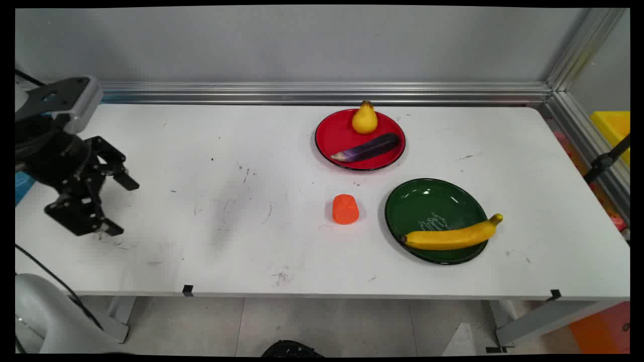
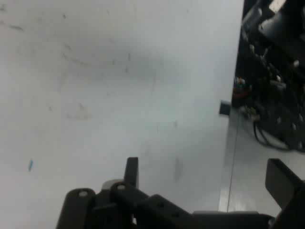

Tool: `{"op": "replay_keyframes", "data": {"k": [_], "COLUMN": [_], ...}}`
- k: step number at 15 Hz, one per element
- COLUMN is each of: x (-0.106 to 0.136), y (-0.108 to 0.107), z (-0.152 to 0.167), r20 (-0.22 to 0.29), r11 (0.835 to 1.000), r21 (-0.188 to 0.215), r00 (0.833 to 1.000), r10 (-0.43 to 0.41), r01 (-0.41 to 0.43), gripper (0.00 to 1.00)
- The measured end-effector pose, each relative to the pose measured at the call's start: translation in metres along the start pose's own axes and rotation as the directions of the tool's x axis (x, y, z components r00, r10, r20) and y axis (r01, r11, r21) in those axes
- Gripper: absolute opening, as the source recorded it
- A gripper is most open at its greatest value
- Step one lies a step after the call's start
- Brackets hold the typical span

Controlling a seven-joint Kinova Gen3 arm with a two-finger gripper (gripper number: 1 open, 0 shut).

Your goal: Pick up the eggplant from the red plate

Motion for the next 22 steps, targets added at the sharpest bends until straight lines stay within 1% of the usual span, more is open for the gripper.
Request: {"op": "replay_keyframes", "data": {"k": [4, 6, 8, 11, 16, 19, 22], "x": [0.024, 0.038, 0.048, 0.072, 0.116, 0.142, 0.164], "y": [-0.009, -0.015, -0.021, -0.035, -0.061, -0.076, -0.088], "z": [0.005, 0.011, 0.017, 0.034, 0.069, 0.092, 0.111], "r20": [-0.088, -0.134, -0.169, -0.234, -0.327, -0.366, -0.395], "r11": [1.000, 0.999, 0.997, 0.992, 0.978, 0.967, 0.957], "r21": [0.018, 0.032, 0.045, 0.067, 0.094, 0.106, 0.114], "r00": [0.996, 0.990, 0.984, 0.968, 0.934, 0.913, 0.896], "r10": [-0.019, -0.033, -0.050, -0.086, -0.146, -0.179, -0.203], "r01": [0.021, 0.038, 0.059, 0.105, 0.186, 0.232, 0.267], "gripper": [1.00, 1.00, 1.00, 1.00, 1.00, 1.00, 1.00]}}
